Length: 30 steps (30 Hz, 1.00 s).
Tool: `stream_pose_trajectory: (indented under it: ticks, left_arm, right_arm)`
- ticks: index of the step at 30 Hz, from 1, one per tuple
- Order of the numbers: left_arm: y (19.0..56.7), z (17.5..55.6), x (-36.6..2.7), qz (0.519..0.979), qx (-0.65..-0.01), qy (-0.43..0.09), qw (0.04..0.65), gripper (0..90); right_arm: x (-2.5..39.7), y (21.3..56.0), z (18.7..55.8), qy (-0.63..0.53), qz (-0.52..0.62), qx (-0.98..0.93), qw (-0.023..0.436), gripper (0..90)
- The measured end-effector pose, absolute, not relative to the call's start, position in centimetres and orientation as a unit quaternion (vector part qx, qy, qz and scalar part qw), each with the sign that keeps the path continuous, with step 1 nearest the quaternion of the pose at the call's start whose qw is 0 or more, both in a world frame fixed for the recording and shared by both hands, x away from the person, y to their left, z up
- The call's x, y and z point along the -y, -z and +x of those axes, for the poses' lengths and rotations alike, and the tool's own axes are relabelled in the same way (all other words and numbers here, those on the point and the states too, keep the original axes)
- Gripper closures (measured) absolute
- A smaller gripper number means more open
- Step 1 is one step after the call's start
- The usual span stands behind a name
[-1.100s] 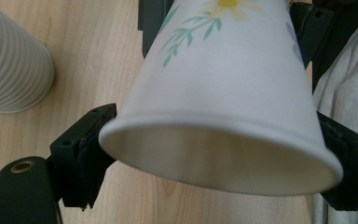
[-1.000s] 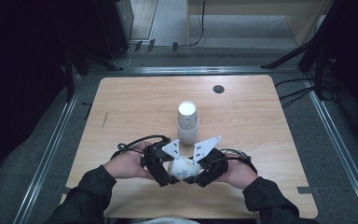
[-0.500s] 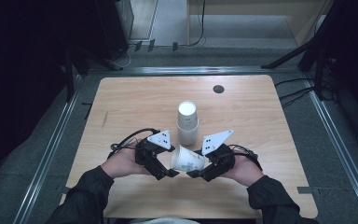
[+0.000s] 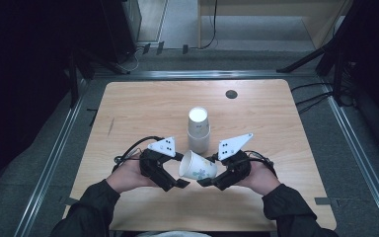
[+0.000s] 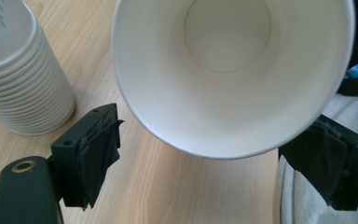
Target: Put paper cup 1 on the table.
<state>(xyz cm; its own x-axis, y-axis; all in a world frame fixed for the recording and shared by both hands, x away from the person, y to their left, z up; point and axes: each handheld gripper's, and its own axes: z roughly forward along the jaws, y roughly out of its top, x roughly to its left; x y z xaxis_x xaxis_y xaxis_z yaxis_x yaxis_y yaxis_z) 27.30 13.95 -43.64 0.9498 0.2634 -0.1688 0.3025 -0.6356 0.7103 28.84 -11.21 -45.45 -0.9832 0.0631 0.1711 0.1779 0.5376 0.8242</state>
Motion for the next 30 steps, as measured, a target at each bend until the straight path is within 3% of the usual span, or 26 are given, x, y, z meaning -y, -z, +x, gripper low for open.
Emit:
stream_pose_trajectory:
  ticks: [22, 24, 30]
  left_arm:
    - [43.2, 26.7, -13.8, 0.872, -0.162, 0.025, 0.461, 14.7]
    - [43.1, 26.6, -13.9, 0.870, -0.159, 0.025, 0.466, 20.0]
    - [43.0, 26.6, -14.0, 0.868, -0.154, 0.030, 0.470, 22.3]
  right_arm:
    - [9.5, 45.9, 28.7, 0.476, -0.046, 0.873, 0.097, 33.8]
    - [9.4, 45.9, 28.6, 0.475, -0.045, 0.873, 0.097, 33.8]
    - [9.5, 45.9, 28.7, 0.477, -0.045, 0.872, 0.098, 34.3]
